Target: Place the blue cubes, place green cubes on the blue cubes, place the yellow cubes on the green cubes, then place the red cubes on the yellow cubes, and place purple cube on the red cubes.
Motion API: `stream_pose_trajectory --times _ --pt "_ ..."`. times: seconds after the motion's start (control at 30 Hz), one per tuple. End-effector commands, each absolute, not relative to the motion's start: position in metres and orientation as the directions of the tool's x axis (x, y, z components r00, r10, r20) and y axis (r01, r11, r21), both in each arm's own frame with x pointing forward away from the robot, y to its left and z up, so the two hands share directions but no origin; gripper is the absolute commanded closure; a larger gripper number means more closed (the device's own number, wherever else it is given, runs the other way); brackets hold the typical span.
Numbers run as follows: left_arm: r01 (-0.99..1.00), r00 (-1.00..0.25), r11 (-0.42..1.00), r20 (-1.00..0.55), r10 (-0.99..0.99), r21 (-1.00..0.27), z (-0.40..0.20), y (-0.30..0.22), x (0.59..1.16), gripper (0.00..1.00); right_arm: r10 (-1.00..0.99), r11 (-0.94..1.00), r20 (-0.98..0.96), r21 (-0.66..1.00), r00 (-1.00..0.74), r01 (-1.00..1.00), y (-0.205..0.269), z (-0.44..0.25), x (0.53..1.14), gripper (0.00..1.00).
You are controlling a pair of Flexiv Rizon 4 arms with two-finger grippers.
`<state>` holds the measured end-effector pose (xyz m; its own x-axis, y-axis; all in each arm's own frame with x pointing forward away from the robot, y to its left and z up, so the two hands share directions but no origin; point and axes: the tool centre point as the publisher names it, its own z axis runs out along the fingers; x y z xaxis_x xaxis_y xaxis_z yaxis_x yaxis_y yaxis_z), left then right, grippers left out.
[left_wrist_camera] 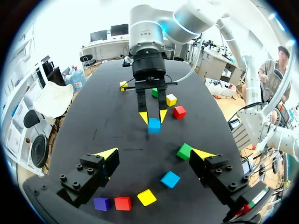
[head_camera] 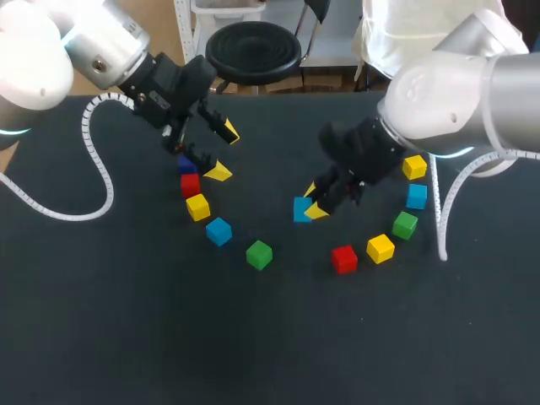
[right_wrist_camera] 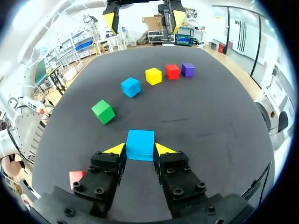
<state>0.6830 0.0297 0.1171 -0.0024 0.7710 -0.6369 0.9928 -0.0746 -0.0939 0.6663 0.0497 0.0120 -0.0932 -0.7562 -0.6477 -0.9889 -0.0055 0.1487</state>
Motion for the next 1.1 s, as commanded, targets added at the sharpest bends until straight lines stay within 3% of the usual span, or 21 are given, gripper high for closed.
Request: stream_pose_trajectory --times 0.03,1.1 --pt "0.992 -0.002 -0.076 -0.635 0.773 -0.096 0.117 0.029 0.684 0.0 -0.759 -0.005 -0.644 0.148 -0.092 -0.989 0.051 0.014 0.668 1.0" --pt "0.992 -0.002 -0.076 -0.635 0.773 -0.096 0.117 0.029 0.684 0.0 -0.745 0.026 -0.65 0.194 -0.148 -0.981 0.053 0.0 0.679 1.0"
